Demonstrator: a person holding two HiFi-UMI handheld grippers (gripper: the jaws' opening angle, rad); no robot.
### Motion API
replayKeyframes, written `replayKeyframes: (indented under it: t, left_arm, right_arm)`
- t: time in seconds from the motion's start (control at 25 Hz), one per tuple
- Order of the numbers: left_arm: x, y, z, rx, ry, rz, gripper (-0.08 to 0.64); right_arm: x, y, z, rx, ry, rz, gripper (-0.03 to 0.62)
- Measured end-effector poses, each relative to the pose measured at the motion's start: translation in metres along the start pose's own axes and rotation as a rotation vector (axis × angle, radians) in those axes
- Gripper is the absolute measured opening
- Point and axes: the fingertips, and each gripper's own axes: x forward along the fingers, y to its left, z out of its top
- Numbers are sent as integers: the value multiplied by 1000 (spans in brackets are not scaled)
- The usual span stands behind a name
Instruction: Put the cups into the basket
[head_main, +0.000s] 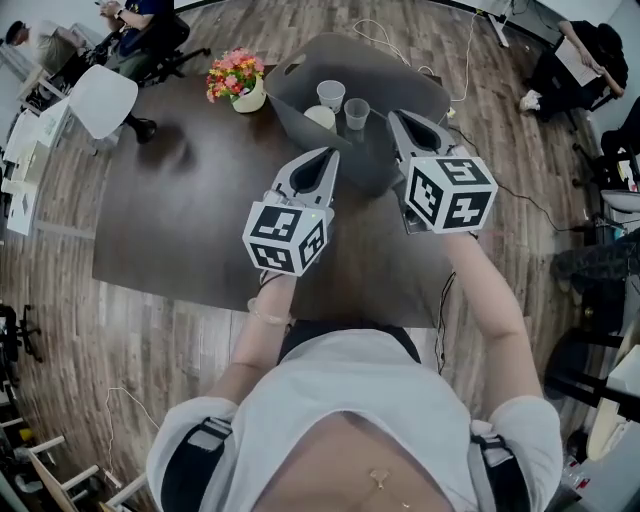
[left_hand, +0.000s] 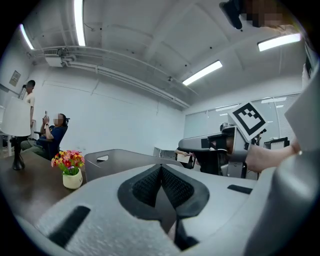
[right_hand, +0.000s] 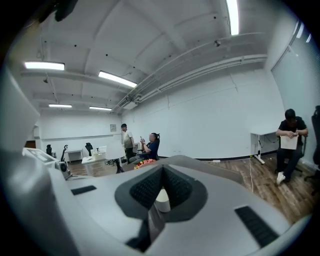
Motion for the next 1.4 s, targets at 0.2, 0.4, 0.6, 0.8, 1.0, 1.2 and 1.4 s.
replayKeyframes:
  t: [0.2,0.4,0.6,0.8,1.0,1.2,1.4]
  left_arm:
    - [-3,-10,-26,-10,2,18,11]
    - [-10,-22,-58,-30,34,11,11]
    - [-25,-32,-86,-44,49,8,11]
    - [-40,-42,-106,-61,46,15,11]
    - [-41,-44,-103,-39,19,7,11]
    - [-42,-31,-102,-47,18,51,11]
    - [-48,-27,-106,-50,26,76,11]
  right_arm:
    - [-25,13,-34,-92,-36,-57,12]
    - [-41,29,-83,-167,-44,-109,12]
    - [-53,45,-143,-63,14,-126,12]
    - [-71,50,-186,47,90,-185,12]
    - [-72,52,-181,42,64,-169,12]
    - [-68,58,-170,44,33,-137,12]
    - [-62,70,-174,27,47,-96,12]
